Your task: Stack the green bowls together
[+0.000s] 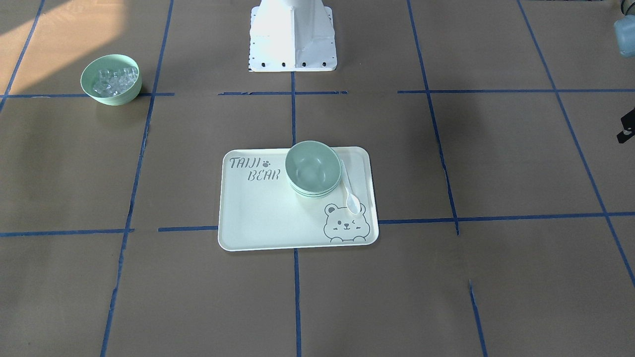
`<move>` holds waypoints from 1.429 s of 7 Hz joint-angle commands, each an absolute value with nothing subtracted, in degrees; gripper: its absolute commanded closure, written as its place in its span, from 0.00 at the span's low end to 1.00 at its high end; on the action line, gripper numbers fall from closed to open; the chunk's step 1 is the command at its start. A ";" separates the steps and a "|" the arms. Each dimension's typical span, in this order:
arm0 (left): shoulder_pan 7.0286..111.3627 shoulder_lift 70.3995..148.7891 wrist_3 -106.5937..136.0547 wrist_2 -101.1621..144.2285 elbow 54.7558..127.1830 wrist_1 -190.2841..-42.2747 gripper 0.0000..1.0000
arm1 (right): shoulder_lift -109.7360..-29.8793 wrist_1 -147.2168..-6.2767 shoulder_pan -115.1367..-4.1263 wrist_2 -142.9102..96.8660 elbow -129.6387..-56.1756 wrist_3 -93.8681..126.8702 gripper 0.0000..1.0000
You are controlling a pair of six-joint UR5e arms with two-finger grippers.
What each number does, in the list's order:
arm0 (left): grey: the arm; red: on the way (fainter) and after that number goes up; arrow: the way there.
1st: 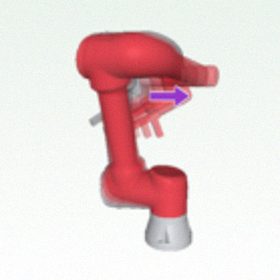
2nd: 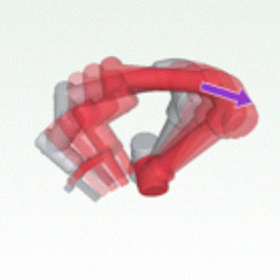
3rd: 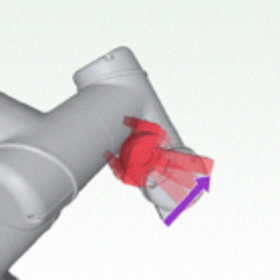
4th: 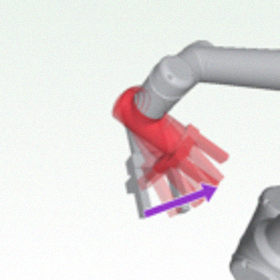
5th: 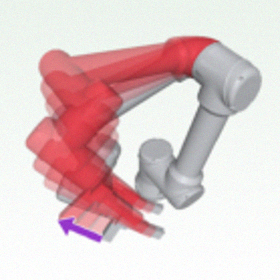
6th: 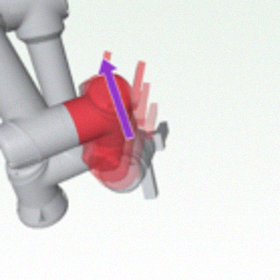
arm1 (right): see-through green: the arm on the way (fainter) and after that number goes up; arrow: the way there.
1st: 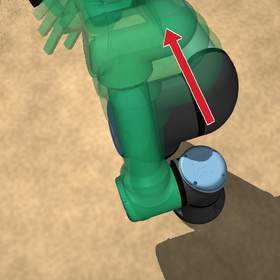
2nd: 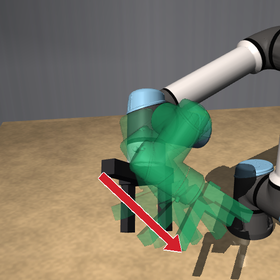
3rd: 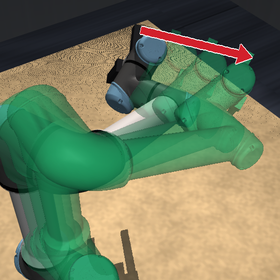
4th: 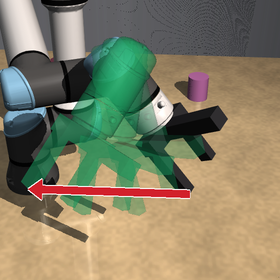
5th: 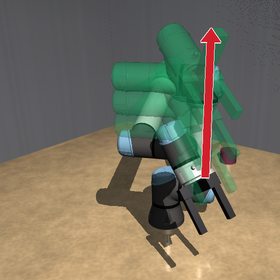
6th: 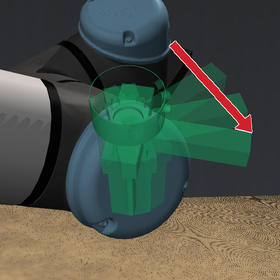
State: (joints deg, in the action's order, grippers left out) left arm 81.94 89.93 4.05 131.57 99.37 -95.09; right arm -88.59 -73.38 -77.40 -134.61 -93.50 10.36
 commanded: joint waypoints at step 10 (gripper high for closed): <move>89.12 87.54 -1.58 134.12 96.59 -88.51 0.00 | -90.61 -88.62 -89.64 -135.97 -89.83 -5.36 0.00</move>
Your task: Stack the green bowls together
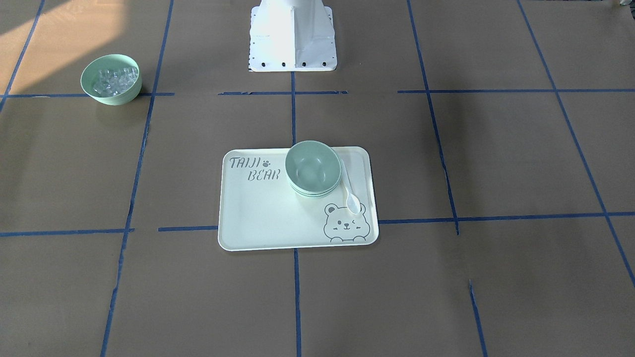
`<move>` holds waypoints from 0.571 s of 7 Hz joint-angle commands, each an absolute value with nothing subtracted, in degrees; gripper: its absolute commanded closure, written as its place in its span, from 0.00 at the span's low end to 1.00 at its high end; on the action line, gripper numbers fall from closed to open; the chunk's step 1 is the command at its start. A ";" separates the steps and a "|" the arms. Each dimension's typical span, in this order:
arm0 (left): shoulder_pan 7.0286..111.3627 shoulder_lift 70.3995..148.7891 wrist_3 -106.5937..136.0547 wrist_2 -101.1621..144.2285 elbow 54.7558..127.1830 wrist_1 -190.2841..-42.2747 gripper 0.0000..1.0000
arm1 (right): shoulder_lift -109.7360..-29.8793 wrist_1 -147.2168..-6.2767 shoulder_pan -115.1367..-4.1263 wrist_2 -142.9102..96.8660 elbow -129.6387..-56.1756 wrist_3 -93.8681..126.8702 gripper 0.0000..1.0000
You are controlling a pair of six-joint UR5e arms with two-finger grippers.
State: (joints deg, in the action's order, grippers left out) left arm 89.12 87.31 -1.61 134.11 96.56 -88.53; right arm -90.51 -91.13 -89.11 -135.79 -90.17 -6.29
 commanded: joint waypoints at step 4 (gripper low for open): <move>89.12 87.89 -1.58 134.03 96.59 -88.51 0.00 | -90.18 -88.15 -90.88 -137.81 -89.82 -2.99 0.00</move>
